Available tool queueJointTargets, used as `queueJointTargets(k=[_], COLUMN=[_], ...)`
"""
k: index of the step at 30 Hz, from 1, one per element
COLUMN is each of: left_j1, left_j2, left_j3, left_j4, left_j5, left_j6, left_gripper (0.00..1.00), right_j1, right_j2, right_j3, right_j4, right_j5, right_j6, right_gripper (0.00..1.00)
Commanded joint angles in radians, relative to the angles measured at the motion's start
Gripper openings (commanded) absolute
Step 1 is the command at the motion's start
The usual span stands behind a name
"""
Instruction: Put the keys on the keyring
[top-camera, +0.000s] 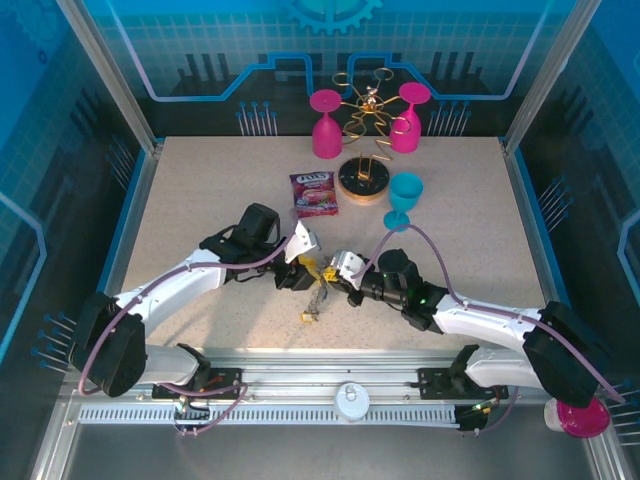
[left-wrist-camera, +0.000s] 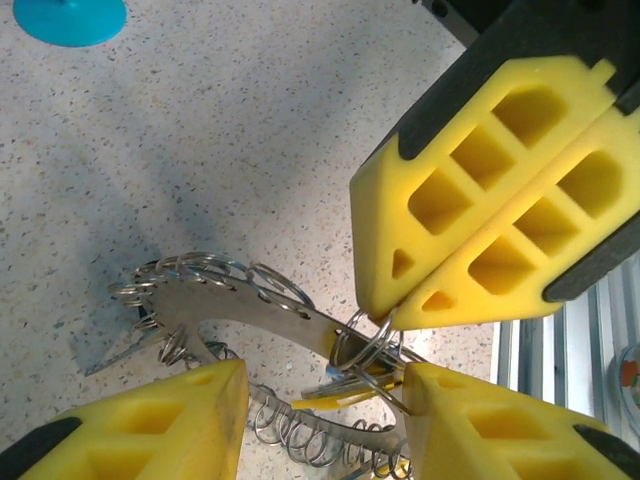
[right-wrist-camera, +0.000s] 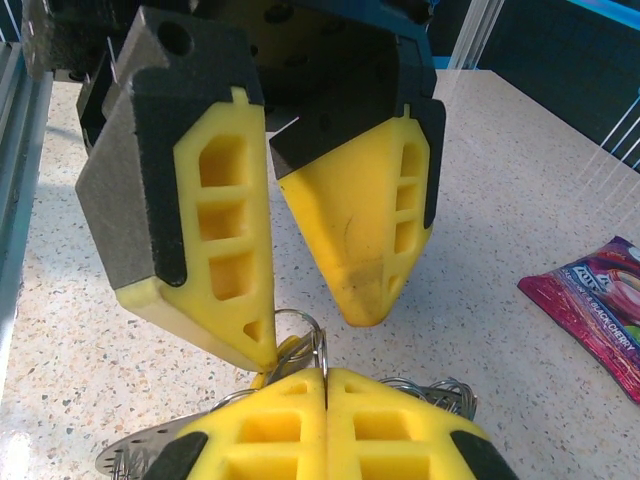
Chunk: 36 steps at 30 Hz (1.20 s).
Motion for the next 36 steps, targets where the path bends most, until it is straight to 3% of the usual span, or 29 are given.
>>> queueJointTargets(k=[1,14,18,24,36], left_j1=[0.005,0.006,0.006,0.006,-0.004], left_j2=[-0.025,0.010,-0.024,-0.142,-0.053], left_j3=[-0.016,-0.007,-0.022,-0.090,-0.031], left_j4=[-0.002,-0.002,0.002,0.070,0.045], left_j5=[-0.038,-0.231,-0.172,0.024,0.076], left_j6=[-0.012,-0.061,-0.031,0.098,0.263], left_gripper=[0.45,0.43,0.46,0.48,0.40], right_j1=[-0.008,-0.008,-0.009,-0.009,-0.012], right_j2=[-0.018,-0.019,-0.018,-0.014,-0.012], right_j3=[0.009,0.012,0.011,0.017,0.028], right_j4=[0.016,0.009,0.010,0.007,-0.012], right_j5=[-0.021,-0.019,-0.017,-0.038,-0.074], right_j6=[-0.007,-0.006,-0.009,-0.010,-0.018], right_gripper=[0.00,0.00,0.00,0.00,0.00])
